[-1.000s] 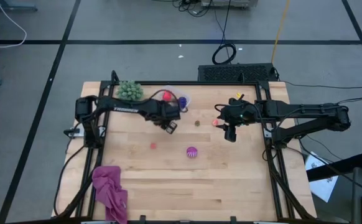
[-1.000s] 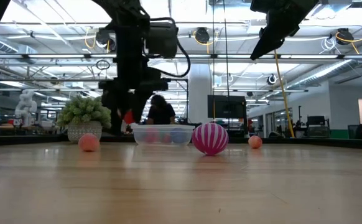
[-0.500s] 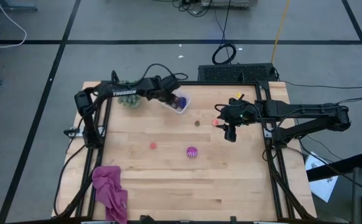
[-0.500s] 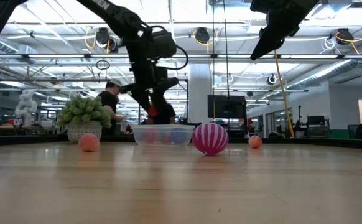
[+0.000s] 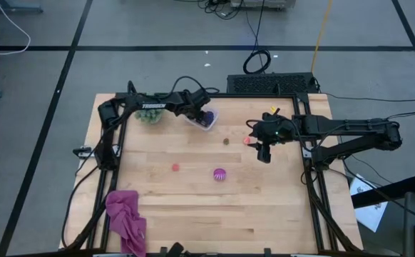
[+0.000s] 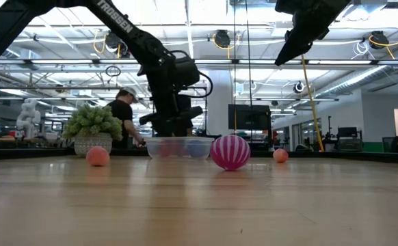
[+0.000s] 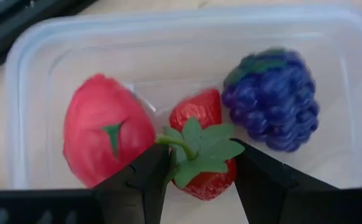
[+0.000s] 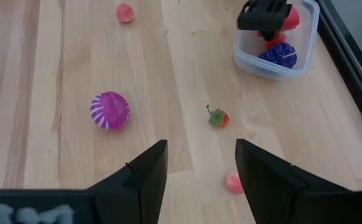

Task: Pick and placing Produce into tupperware
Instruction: Put the left red strawberry into the transparent bin, then put the left pink peach into the transparent bin

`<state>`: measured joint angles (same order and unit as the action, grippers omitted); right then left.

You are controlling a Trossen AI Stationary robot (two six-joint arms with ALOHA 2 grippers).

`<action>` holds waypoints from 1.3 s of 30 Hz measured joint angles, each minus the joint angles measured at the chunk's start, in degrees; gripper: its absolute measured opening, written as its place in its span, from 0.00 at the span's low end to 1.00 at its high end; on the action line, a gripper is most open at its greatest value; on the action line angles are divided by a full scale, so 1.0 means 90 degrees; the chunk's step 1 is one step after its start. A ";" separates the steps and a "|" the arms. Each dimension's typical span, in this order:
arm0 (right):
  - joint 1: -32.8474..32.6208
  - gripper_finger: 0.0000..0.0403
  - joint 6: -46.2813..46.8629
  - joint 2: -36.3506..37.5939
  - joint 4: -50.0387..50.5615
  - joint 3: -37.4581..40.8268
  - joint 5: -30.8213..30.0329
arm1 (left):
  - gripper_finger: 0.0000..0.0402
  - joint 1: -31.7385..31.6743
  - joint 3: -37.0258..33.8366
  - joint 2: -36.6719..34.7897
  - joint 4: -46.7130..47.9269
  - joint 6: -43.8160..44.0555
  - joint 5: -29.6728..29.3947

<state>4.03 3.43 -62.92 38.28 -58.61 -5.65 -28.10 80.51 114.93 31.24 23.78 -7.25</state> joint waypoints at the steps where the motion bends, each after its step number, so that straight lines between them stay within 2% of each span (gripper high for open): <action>1: 0.0000 0.45 -0.0001 0.0000 -0.0002 0.0000 0.0000 | 0.42 0.0000 0.0000 0.0012 -0.0054 -0.0020 0.0003; 13: 0.0000 0.45 -0.0002 0.0000 -0.0036 0.0002 0.0000 | 0.43 0.0000 0.0002 0.0023 -0.0061 -0.0013 0.0145; 27: 0.0000 0.45 -0.0002 0.0000 -0.0034 0.0002 0.0000 | 0.58 -0.0027 0.0060 -0.0024 -0.0035 0.0033 0.0148; 34: -0.0002 0.45 0.0040 0.0000 -0.0003 0.0002 0.0000 | 0.56 -0.0024 0.0606 -0.0508 0.0543 -0.0332 0.0143; 39: -0.0002 0.45 0.0045 0.0000 0.0025 0.0002 0.0000 | 0.56 0.0134 0.0813 -0.1233 0.1402 -0.0424 0.0138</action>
<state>4.01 3.84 -62.92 38.50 -58.59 -5.65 -26.89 87.83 103.83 43.86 19.96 -6.00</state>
